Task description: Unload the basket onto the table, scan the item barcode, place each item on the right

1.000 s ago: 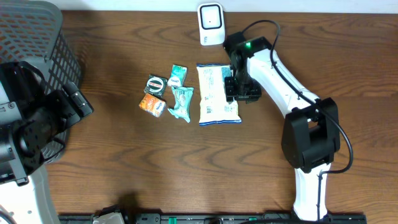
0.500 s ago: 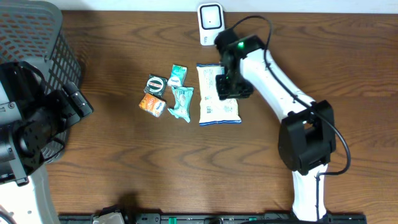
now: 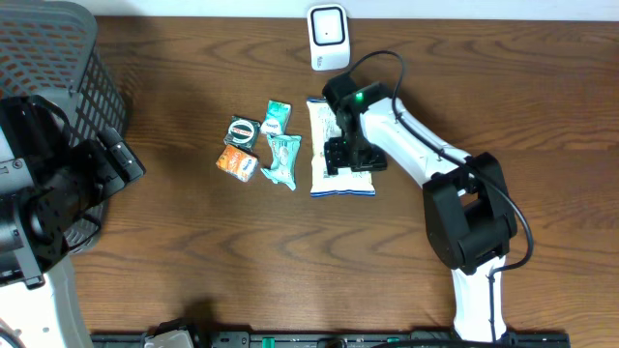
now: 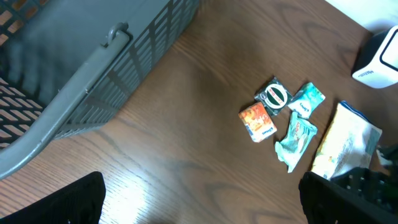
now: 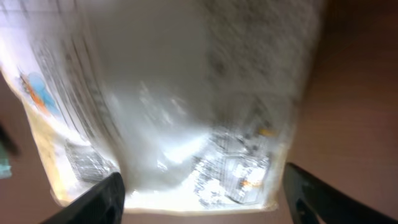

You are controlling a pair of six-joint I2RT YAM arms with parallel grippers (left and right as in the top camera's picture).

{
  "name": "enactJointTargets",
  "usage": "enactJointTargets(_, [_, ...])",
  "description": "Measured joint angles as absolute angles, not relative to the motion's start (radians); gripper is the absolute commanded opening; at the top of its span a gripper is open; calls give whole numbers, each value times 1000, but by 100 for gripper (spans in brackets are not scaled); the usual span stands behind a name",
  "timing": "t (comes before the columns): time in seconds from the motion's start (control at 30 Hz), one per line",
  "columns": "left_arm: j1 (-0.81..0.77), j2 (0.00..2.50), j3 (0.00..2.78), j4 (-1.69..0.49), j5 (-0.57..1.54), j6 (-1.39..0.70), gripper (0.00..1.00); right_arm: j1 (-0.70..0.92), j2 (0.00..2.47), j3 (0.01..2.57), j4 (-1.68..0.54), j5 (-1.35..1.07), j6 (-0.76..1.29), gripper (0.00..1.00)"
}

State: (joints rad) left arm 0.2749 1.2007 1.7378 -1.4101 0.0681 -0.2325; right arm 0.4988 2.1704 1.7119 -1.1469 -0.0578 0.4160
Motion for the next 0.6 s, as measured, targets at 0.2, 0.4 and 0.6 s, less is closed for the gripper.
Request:
enactJointTargets(0.2, [275, 1201, 1738, -1411, 68, -233, 98, 463, 2170, 1902, -1294, -55, 392, 90])
enactJointTargets(0.4, [275, 1201, 1738, -1410, 68, -233, 98, 436, 2170, 2000, -1277, -46, 355, 98])
enactJointTargets(0.6, [275, 1201, 1738, -1410, 68, -233, 98, 402, 2170, 2001, -1220, -19, 328, 99])
